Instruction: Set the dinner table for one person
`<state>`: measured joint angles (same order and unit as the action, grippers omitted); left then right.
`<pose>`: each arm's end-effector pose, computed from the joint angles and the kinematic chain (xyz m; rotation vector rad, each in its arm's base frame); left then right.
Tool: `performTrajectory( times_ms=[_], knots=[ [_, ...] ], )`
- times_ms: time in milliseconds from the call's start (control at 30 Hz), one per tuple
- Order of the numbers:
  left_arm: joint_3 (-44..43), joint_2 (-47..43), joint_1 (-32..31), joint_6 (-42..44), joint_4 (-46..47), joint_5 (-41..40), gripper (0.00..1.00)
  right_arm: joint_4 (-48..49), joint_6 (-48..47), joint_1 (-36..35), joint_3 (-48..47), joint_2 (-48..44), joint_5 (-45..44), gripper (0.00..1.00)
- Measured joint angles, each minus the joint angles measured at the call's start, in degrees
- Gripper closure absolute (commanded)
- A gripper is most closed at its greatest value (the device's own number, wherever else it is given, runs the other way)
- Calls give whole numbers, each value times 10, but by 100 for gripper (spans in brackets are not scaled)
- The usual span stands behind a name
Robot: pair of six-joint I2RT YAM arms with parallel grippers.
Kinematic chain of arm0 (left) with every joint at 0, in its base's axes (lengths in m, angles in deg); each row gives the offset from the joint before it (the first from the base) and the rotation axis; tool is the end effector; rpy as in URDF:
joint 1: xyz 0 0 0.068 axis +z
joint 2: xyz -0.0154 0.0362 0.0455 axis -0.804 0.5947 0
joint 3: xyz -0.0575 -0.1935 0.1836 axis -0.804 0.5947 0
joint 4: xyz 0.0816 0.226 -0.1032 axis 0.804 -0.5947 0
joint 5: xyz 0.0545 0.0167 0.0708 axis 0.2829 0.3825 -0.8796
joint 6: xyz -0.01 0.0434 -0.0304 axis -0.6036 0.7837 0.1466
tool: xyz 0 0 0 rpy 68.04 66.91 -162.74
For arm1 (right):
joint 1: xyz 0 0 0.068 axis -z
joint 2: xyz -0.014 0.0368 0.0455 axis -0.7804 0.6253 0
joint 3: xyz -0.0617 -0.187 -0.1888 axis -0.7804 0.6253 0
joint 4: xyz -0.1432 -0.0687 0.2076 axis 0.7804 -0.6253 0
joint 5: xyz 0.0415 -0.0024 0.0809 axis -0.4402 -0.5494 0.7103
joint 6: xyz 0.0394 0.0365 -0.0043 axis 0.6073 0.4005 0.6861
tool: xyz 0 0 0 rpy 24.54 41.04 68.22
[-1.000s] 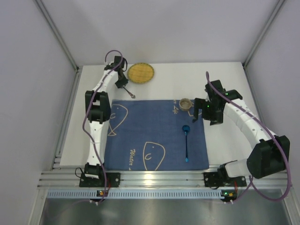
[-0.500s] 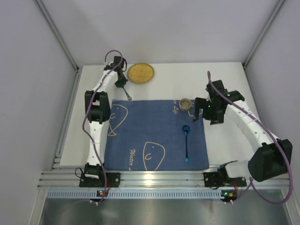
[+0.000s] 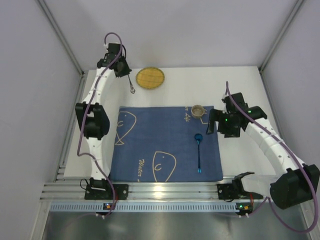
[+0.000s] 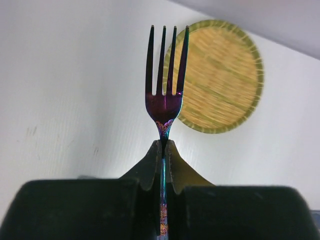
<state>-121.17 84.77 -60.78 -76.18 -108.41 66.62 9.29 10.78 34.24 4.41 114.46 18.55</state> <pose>0.5076 -0.0614 0.2973 -0.4544 2.2909 -0.1921 0.2112 0.0686 0.2857 0.1312 2.7409 0.3403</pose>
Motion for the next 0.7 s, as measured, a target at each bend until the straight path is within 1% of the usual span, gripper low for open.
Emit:
performTrajectory(
  times_ms=[100,233,367,500,567,633,700],
  knots=[
    [73,-101,0,27,18,15,100,3,0,0,20,-26,10,5],
    [212,-229,0,67,19,28,100,4,3,0,43,-55,30,5],
    [363,-304,0,87,14,56,100,3,2,0,53,-82,46,5],
    [552,-373,-3,83,1,85,100,3,2,0,58,-108,61,5],
    [628,-416,-7,76,0,92,100,3,3,0,64,-122,69,5],
    [682,-465,-10,71,-9,99,100,1,3,0,72,-136,76,5],
    [718,-512,-12,66,-7,106,100,-2,3,0,80,-153,80,5]
  ],
)
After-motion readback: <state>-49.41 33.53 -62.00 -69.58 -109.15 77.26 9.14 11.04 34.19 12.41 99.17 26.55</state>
